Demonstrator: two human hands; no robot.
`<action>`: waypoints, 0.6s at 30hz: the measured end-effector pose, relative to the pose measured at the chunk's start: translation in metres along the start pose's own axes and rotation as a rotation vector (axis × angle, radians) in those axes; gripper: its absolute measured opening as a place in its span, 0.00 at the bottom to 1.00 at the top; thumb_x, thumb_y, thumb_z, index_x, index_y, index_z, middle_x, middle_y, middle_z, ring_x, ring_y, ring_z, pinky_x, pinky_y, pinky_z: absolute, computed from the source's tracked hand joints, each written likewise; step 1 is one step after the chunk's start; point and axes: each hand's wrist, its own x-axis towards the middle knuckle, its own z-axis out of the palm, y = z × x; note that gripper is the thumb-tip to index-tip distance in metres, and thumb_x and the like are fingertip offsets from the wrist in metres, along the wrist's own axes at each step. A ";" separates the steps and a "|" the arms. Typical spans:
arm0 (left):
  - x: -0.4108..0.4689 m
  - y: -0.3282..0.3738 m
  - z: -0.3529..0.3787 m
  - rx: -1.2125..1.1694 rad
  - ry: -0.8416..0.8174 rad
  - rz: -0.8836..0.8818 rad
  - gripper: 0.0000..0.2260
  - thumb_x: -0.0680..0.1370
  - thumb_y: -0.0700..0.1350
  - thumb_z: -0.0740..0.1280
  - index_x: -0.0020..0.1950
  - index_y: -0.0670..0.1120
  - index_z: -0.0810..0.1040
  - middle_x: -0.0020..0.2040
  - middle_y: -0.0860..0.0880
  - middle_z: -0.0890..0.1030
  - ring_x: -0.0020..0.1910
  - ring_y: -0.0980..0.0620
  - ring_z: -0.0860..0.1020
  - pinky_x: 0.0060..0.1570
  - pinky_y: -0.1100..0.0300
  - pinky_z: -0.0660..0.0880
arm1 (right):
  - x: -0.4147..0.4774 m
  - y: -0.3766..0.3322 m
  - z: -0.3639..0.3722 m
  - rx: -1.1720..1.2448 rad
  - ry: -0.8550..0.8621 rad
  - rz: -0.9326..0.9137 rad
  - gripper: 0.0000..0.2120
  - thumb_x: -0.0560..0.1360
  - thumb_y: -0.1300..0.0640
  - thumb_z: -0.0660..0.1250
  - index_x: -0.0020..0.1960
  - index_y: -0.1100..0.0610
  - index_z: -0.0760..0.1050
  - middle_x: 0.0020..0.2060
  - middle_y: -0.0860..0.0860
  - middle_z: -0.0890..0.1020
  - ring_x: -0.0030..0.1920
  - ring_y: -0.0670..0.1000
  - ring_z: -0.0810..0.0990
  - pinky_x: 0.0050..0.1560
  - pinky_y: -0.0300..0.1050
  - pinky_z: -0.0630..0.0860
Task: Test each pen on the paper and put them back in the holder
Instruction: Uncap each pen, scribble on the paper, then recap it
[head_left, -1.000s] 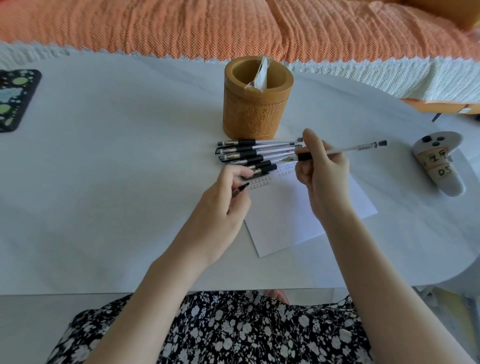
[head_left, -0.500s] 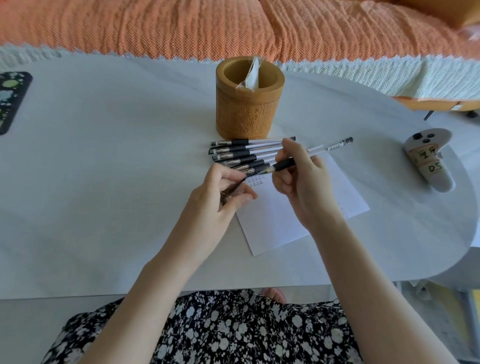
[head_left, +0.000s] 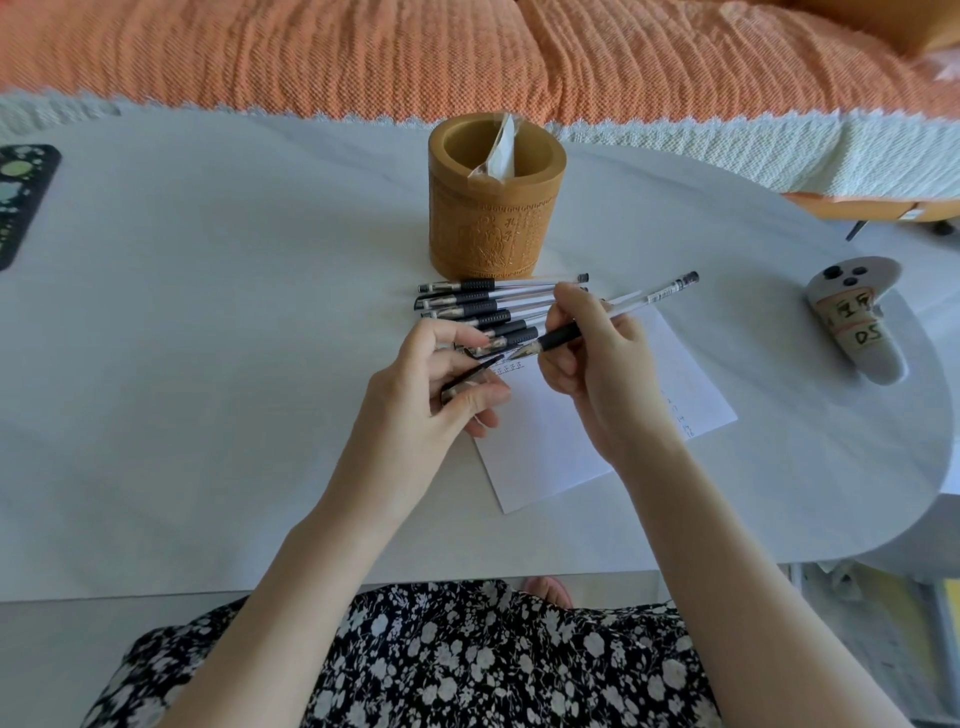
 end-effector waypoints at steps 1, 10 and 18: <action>0.000 0.000 0.000 -0.005 0.002 0.001 0.12 0.73 0.37 0.70 0.53 0.43 0.71 0.40 0.50 0.84 0.34 0.50 0.81 0.37 0.61 0.78 | 0.000 0.000 0.000 -0.007 -0.006 0.001 0.13 0.78 0.60 0.59 0.35 0.60 0.67 0.20 0.52 0.60 0.24 0.50 0.55 0.27 0.44 0.51; -0.001 0.000 0.001 0.030 0.019 0.021 0.11 0.72 0.40 0.71 0.48 0.46 0.70 0.39 0.53 0.84 0.32 0.53 0.81 0.35 0.67 0.75 | -0.007 0.003 0.006 -0.108 -0.199 0.085 0.07 0.79 0.60 0.61 0.43 0.62 0.70 0.23 0.52 0.66 0.24 0.48 0.62 0.25 0.38 0.58; 0.001 0.003 -0.005 0.167 0.151 0.117 0.03 0.73 0.41 0.70 0.43 0.43 0.77 0.34 0.51 0.80 0.29 0.55 0.79 0.29 0.69 0.73 | -0.007 0.000 -0.004 -0.058 -0.407 0.125 0.12 0.72 0.54 0.66 0.44 0.63 0.77 0.33 0.54 0.79 0.31 0.47 0.76 0.29 0.34 0.68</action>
